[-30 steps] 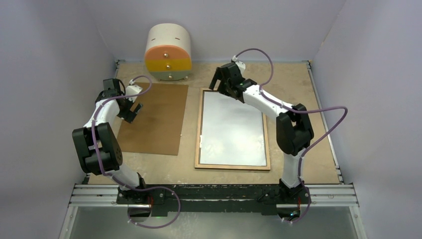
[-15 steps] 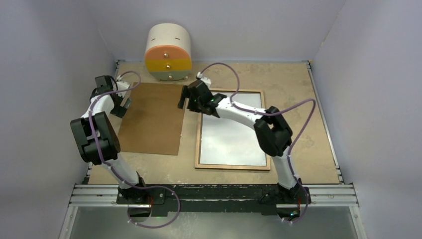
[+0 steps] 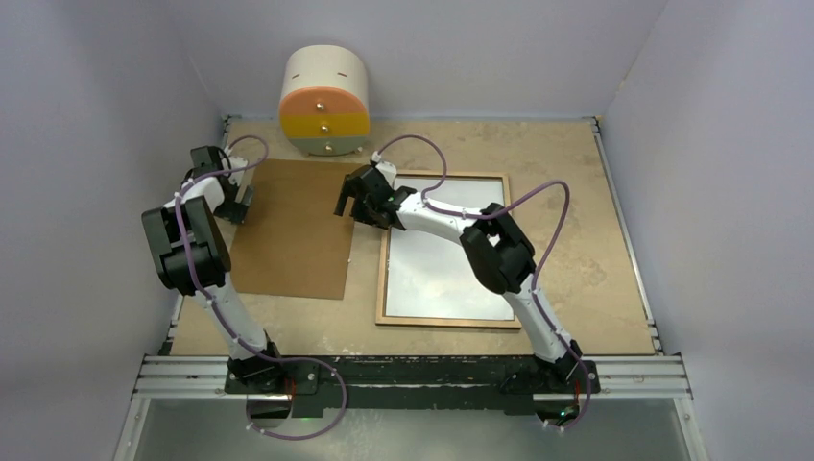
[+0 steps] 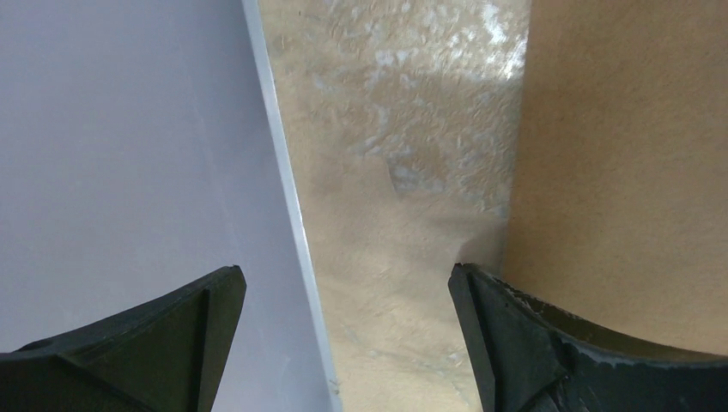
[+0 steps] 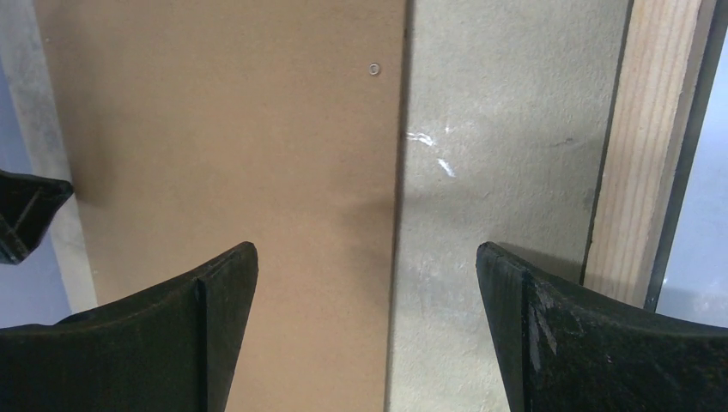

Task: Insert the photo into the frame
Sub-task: Turn over the photo frame item at the center of the board.

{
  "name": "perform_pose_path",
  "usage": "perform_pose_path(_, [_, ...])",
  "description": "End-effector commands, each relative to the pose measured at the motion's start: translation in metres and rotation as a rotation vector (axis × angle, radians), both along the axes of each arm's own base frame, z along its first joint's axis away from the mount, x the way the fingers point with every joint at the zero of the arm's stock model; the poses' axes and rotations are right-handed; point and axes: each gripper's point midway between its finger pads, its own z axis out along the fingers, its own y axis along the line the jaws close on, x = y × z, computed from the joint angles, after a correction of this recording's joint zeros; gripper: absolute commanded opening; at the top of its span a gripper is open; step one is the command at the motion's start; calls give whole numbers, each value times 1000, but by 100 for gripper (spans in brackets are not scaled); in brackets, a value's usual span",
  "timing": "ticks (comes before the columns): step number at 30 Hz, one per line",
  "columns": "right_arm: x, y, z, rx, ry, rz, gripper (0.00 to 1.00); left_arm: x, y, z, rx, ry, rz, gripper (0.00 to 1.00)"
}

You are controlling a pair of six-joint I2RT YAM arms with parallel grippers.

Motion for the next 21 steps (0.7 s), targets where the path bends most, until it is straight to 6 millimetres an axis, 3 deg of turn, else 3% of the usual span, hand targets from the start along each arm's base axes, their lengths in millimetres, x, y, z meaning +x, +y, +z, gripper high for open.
perform_pose_path(1, [7,0,-9,7,21,-58,99,3,-16,-9,-96,-8,-12,97])
perform_pose_path(7, [7,11,-28,34,70,-60,99,-21,-49,-37,-175,86,-111,97])
perform_pose_path(12, [-12,30,-34,142,141,-1,97,-44,-59,-55,-190,163,-174,97])
perform_pose_path(17, [-43,40,-19,309,206,70,95,-68,-70,-65,-210,230,-240,95])
perform_pose_path(21, [-60,43,15,478,189,116,94,-85,-83,-73,-260,267,-296,94])
